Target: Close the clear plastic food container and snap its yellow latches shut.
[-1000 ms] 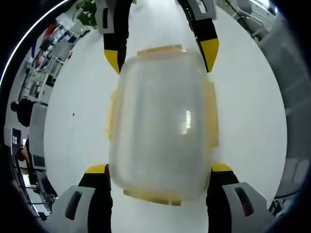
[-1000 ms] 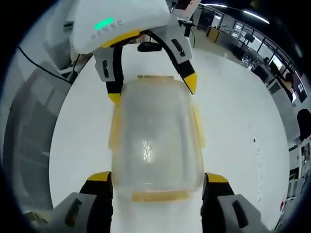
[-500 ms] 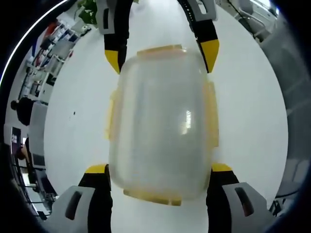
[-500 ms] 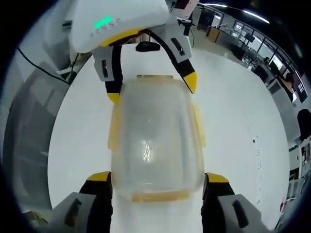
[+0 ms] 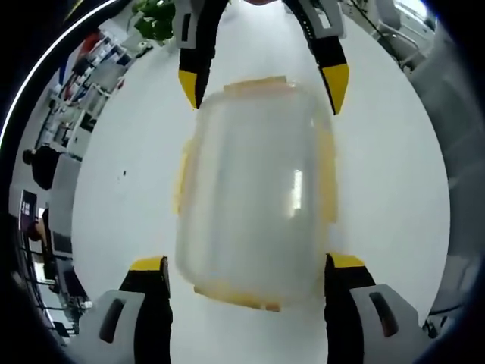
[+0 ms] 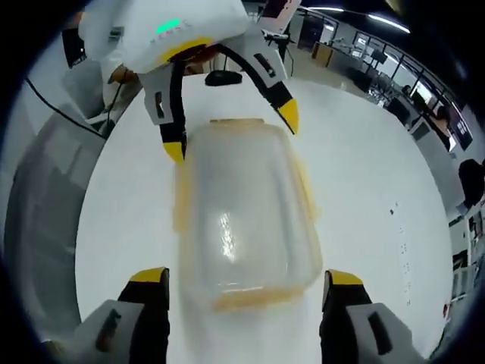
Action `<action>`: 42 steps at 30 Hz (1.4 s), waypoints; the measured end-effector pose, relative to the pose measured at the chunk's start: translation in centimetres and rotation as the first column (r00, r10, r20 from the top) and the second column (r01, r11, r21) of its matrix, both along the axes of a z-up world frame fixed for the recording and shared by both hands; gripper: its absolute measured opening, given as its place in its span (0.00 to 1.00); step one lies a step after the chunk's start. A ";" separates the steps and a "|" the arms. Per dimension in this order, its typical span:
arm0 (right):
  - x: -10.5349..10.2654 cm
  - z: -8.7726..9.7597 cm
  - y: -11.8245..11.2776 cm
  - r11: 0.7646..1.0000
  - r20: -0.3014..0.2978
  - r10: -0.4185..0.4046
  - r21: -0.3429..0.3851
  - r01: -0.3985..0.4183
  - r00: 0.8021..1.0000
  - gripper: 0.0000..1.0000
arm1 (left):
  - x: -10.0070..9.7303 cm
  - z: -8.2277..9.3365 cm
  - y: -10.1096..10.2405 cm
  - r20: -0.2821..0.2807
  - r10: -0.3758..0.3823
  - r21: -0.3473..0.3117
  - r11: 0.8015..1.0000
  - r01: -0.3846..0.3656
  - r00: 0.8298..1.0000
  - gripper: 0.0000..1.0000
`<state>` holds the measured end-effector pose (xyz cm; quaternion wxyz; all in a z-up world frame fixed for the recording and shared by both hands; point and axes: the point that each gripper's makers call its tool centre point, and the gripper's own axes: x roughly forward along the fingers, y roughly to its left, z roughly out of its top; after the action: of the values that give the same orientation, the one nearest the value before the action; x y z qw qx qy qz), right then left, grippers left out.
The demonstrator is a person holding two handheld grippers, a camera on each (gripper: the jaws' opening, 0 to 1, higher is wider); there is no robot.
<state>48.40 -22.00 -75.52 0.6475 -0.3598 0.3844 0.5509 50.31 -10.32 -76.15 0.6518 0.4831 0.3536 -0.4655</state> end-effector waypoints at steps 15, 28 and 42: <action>-2.1 1.3 -0.7 0.981 0.054 -0.155 0.130 0.147 0.986 0.80 | -2.2 1.0 0.9 -0.023 0.157 -0.159 0.974 -0.159 0.987 0.84; -4.2 1.9 -2.2 0.934 0.082 -0.301 0.225 0.277 0.950 0.79 | -5.5 1.8 1.7 0.003 0.217 -0.238 0.948 -0.210 0.976 0.84; -8.9 2.5 -2.0 0.848 0.078 -0.425 0.383 0.367 0.902 0.76 | -10.3 2.4 3.7 -0.013 0.337 -0.365 0.875 -0.318 0.941 0.86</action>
<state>39.49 -23.99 -73.01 0.8306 -0.1909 0.2901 0.4353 40.03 -6.61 -73.78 0.8077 0.2996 0.3217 -0.3929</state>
